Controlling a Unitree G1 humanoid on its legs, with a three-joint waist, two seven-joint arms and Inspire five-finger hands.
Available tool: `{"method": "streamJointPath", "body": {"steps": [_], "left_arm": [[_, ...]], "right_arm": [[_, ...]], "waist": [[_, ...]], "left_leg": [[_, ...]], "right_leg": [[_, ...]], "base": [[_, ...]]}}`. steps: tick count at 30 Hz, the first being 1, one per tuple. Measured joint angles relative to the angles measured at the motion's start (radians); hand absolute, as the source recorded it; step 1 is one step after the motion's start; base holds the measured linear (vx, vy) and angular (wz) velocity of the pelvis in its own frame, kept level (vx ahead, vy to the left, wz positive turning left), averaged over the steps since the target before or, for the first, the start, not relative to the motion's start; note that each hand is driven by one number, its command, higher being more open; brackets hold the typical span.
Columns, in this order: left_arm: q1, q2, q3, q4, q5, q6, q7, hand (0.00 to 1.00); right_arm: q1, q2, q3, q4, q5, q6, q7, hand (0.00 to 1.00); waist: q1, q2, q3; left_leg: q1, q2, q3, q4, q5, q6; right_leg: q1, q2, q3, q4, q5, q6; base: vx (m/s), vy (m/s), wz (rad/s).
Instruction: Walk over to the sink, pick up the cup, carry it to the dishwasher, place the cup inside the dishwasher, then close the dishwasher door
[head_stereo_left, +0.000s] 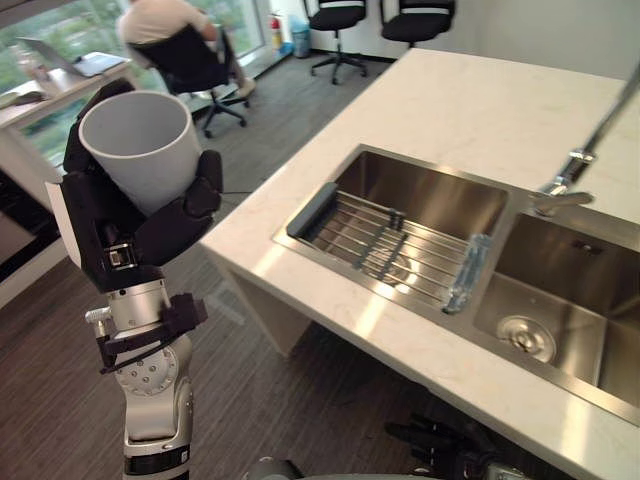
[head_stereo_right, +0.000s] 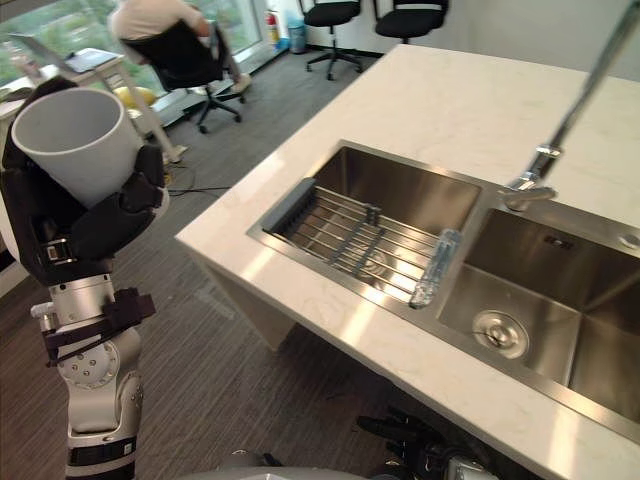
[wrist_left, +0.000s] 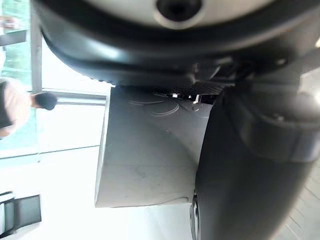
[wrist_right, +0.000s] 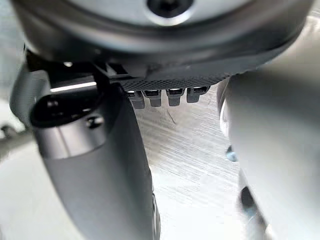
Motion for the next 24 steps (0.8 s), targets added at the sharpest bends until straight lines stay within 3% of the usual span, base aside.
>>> {"method": "streamJointPath", "body": {"steps": [1, 3, 5, 8, 10, 11, 12, 13, 14, 15, 18, 22, 23, 24], "left_arm": [[0.001, -0.003, -0.010, 0.001, -0.001, -0.014, -0.003, 0.00], [0.001, -0.002, -0.049, 0.005, 0.001, -0.013, -0.012, 0.00], [0.013, 0.001, -0.061, 0.013, -0.001, -0.013, -0.013, 0.00], [0.025, 0.008, -0.060, 0.011, -0.015, -0.013, -0.008, 0.00], [0.026, 0.026, -0.060, 0.015, -0.026, -0.006, -0.006, 0.00], [0.026, 0.033, -0.060, 0.030, -0.040, -0.002, -0.006, 0.00], [0.025, 0.032, -0.065, 0.060, -0.055, -0.001, -0.008, 0.00], [0.026, 0.028, -0.076, 0.076, -0.066, -0.005, -0.009, 0.00], [0.026, 0.022, -0.098, 0.114, -0.091, -0.030, -0.013, 0.00], [0.020, 0.007, -0.122, 0.148, -0.108, -0.045, -0.021, 0.00], [0.034, -0.021, -0.134, 0.201, -0.112, -0.047, -0.028, 0.00], [0.037, -0.019, -0.206, 0.177, -0.111, -0.047, -0.038, 0.00], [0.037, -0.019, -0.240, 0.155, -0.111, -0.047, -0.051, 0.00], [0.037, -0.013, -0.285, 0.121, -0.111, -0.048, -0.074, 0.00]], "right_arm": [[-0.001, -0.004, 0.000, -0.002, -0.012, -0.002, -0.005, 1.00], [0.005, -0.013, 0.001, -0.002, -0.018, -0.002, -0.010, 1.00], [0.005, -0.013, 0.001, -0.002, -0.033, -0.002, -0.015, 1.00], [0.006, -0.037, 0.002, -0.016, -0.065, -0.008, -0.015, 1.00], [0.012, -0.047, 0.000, -0.039, -0.088, -0.012, -0.015, 1.00], [0.026, -0.053, -0.011, -0.067, -0.092, -0.014, -0.015, 1.00], [0.045, -0.054, -0.026, -0.101, -0.083, -0.024, -0.015, 1.00], [0.054, -0.050, -0.028, -0.112, -0.067, -0.031, -0.015, 1.00], [0.052, -0.032, -0.032, -0.122, -0.048, -0.043, -0.018, 1.00], [0.050, -0.016, -0.030, -0.129, -0.026, -0.045, -0.020, 1.00], [0.040, 0.009, -0.007, -0.149, 0.025, -0.035, -0.030, 1.00], [0.031, 0.024, 0.044, -0.227, 0.063, 0.009, -0.040, 1.00], [0.032, 0.027, 0.050, -0.241, 0.067, 0.019, -0.044, 1.00], [0.036, 0.032, 0.058, -0.250, 0.067, 0.032, -0.053, 1.00]], "waist": [[0.008, 0.002, 0.006], [0.001, 0.016, 0.004], [0.003, 0.017, 0.017], [-0.002, 0.040, 0.015], [-0.002, 0.039, 0.017], [-0.002, 0.038, 0.025], [-0.005, 0.040, 0.031], [-0.007, 0.041, 0.032], [-0.011, 0.055, 0.032], [-0.010, 0.063, 0.042], [-0.003, 0.049, 0.056], [-0.009, 0.045, 0.066], [-0.009, 0.038, 0.067], [-0.008, 0.013, 0.068]], "left_leg": [[0.082, 0.015, 0.054, 0.000, 0.024, -0.051], [0.142, 0.012, 0.059, -0.080, 0.061, -0.136], [0.162, -0.005, 0.112, -0.123, 0.040, -0.141], [0.208, -0.093, 0.128, -0.284, 0.026, -0.179], [0.205, -0.161, 0.081, -0.347, 0.024, -0.179], [0.202, -0.201, 0.029, -0.357, 0.023, -0.162], [0.196, -0.228, -0.052, -0.349, 0.010, -0.119], [0.189, -0.235, -0.107, -0.339, -0.003, -0.097], [0.158, -0.233, -0.227, -0.312, -0.035, -0.068], [0.133, -0.223, -0.322, -0.308, -0.042, -0.063], [0.135, -0.255, -0.477, -0.344, -0.029, -0.043], [0.164, -0.272, -0.590, -0.318, -0.058, -0.036], [0.170, -0.274, -0.616, -0.293, -0.079, -0.040], [0.171, -0.287, -0.638, -0.242, -0.125, -0.051]], "right_leg": [[0.011, -0.015, -0.031, 0.013, 0.000, 0.001], [0.021, -0.032, -0.105, 0.026, 0.003, 0.005], [0.049, -0.056, -0.156, 0.040, 0.008, 0.008], [0.061, -0.126, -0.209, 0.127, 0.009, 0.009], [0.052, -0.200, -0.224, 0.197, 0.015, 0.017], [0.047, -0.248, -0.186, 0.253, 0.022, 0.013], [0.031, -0.285, -0.060, 0.319, 0.041, -0.017], [0.012, -0.288, 0.028, 0.354, 0.050, -0.036], [-0.040, -0.247, 0.223, 0.407, 0.023, -0.015], [-0.050, -0.141, 0.381, 0.383, -0.062, 0.023], [-0.110, 0.025, 0.540, 0.360, -0.139, 0.028], [-0.237, 0.195, 0.741, 0.305, -0.129, 0.031], [-0.248, 0.207, 0.758, 0.243, -0.096, 0.032], [-0.239, 0.194, 0.771, 0.142, 0.002, 0.032]], "base": [[-0.05, -0.001, 0.93], [-0.11, 0.176, 1.12], [-0.20, 0.279, 0.85], [-0.18, 0.274, 0.65], [-0.19, 0.308, 0.74], [-0.09, 0.254, 1.18], [-0.06, 0.241, 1.29], [0.02, 0.174, 1.64], [0.09, 0.079, 1.93], [0.09, 0.048, 2.02], [0.06, 0.025, 1.68], [0.12, -0.061, 0.97], [0.24, -0.113, 0.87], [0.38, -0.158, 0.79]]}}
